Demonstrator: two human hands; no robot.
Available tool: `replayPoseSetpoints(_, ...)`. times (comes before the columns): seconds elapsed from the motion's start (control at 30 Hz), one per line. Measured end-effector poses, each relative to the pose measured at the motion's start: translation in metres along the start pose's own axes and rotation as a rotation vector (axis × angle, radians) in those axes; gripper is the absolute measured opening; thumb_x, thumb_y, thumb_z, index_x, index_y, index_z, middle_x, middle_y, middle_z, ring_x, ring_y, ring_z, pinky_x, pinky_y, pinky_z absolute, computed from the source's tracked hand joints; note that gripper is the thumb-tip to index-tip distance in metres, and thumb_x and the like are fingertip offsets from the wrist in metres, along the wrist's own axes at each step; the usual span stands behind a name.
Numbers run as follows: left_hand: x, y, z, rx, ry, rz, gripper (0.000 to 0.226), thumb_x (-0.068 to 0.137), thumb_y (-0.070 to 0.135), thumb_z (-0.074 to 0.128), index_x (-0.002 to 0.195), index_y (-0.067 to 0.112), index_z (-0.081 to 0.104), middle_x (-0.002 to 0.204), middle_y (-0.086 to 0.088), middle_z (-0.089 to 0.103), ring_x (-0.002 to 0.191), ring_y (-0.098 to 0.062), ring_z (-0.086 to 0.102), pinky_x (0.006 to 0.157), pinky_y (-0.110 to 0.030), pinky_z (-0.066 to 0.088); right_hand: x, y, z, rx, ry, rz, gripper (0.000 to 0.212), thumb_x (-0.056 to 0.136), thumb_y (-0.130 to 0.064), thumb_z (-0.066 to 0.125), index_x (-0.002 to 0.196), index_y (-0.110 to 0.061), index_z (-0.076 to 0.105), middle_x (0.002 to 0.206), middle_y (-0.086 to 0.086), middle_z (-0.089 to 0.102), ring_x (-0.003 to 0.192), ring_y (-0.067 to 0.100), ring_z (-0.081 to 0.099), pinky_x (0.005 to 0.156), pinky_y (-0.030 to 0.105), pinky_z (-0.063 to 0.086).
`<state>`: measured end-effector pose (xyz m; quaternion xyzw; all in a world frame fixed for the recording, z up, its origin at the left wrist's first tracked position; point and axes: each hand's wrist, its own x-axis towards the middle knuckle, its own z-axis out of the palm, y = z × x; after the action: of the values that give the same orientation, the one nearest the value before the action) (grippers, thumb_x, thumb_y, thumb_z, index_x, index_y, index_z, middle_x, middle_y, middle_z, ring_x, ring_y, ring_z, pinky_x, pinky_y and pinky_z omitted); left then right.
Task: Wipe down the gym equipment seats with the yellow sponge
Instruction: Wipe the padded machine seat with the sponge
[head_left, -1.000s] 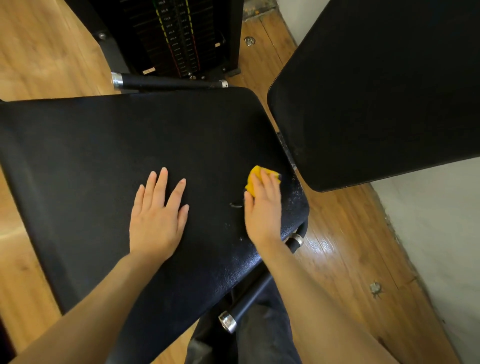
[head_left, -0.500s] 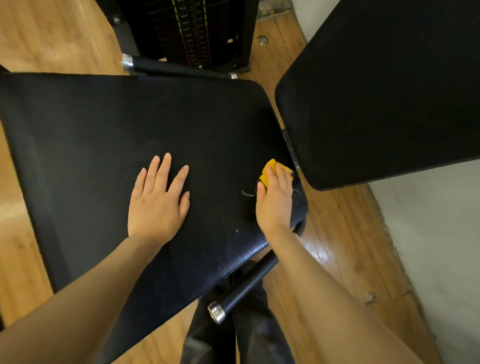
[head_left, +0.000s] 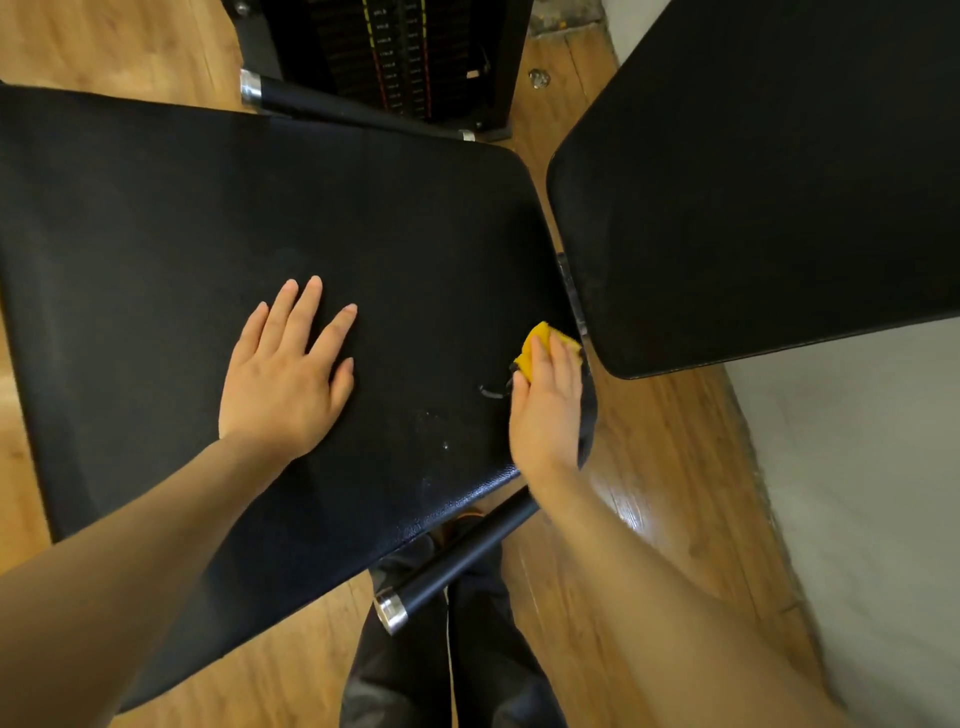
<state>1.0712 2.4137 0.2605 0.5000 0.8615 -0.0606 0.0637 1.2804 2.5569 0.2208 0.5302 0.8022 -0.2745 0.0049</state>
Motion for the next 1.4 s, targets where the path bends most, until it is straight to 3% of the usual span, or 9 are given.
replayPoseSetpoints(0.2,0.001,0.001,-0.003,-0.009,-0.002,-0.001,0.057,0.094,0.043,0.027,0.146,0.021,0.035,0.156,-0.014,0.022,0.146,-0.030,0.015,0.119,-0.040,0.006,-0.036,0.009,0.004,-0.009,-0.089,-0.023,0.051,0.102,-0.027,0.034,0.150,-0.019,0.018,0.159,-0.004,0.012,0.147,0.012,-0.002,0.115,0.022,-0.001)
replayPoseSetpoints(0.43,0.001,0.001,-0.002,0.021,-0.007,-0.008,0.057,0.094,0.044,0.026,0.147,0.023,0.033,0.157,-0.012,0.022,0.147,-0.029,0.014,0.119,-0.039,0.005,0.044,0.011,-0.016,-0.029,-0.073,-0.047,0.050,0.102,-0.027,0.035,0.150,-0.017,0.023,0.158,0.001,0.019,0.146,0.018,0.012,0.115,0.026,0.013)
replayPoseSetpoints(0.53,0.000,0.001,-0.003,0.009,0.001,-0.007,0.056,0.094,0.043,0.028,0.146,0.022,0.036,0.156,-0.013,0.023,0.146,-0.030,0.015,0.119,-0.038,0.004,0.011,0.021,-0.012,-0.041,-0.059,-0.047,0.052,0.101,-0.027,0.037,0.150,-0.017,0.022,0.157,0.001,0.019,0.146,0.018,0.011,0.116,0.029,0.013)
replayPoseSetpoints(0.73,0.001,0.004,-0.004,0.005,0.005,-0.007,0.056,0.093,0.042,0.029,0.144,0.020,0.038,0.156,-0.014,0.024,0.146,-0.030,0.017,0.119,-0.040,0.008,-0.057,0.054,0.001,-0.050,-0.069,-0.012,0.053,0.097,-0.022,0.046,0.147,-0.014,0.030,0.154,0.003,0.029,0.144,0.020,0.020,0.115,0.042,0.029)
replayPoseSetpoints(0.93,0.000,0.003,-0.003,-0.007,0.028,-0.004,0.055,0.094,0.041,0.029,0.144,0.020,0.038,0.156,-0.014,0.024,0.146,-0.031,0.017,0.119,-0.036,0.002,0.010,0.034,-0.011,-0.064,-0.054,-0.036,0.051,0.101,-0.028,0.037,0.149,-0.018,0.023,0.157,0.000,0.021,0.146,0.016,0.012,0.115,0.027,0.012)
replayPoseSetpoints(1.2,0.000,0.005,-0.003,-0.007,0.028,-0.001,0.057,0.093,0.041,0.029,0.144,0.018,0.038,0.156,-0.015,0.024,0.145,-0.032,0.017,0.118,-0.041,0.008,-0.048,0.043,-0.008,-0.003,-0.067,0.070,0.052,0.100,-0.029,0.039,0.149,-0.020,0.024,0.156,-0.002,0.023,0.144,0.017,0.017,0.117,0.032,0.020)
replayPoseSetpoints(1.4,0.000,0.004,-0.002,-0.014,0.032,-0.005,0.057,0.093,0.041,0.029,0.145,0.019,0.037,0.156,-0.015,0.024,0.146,-0.032,0.017,0.119,-0.039,0.005,0.001,0.033,-0.016,0.014,-0.062,0.098,0.050,0.102,-0.029,0.034,0.149,-0.018,0.023,0.157,0.001,0.022,0.145,0.019,0.015,0.116,0.032,0.021)
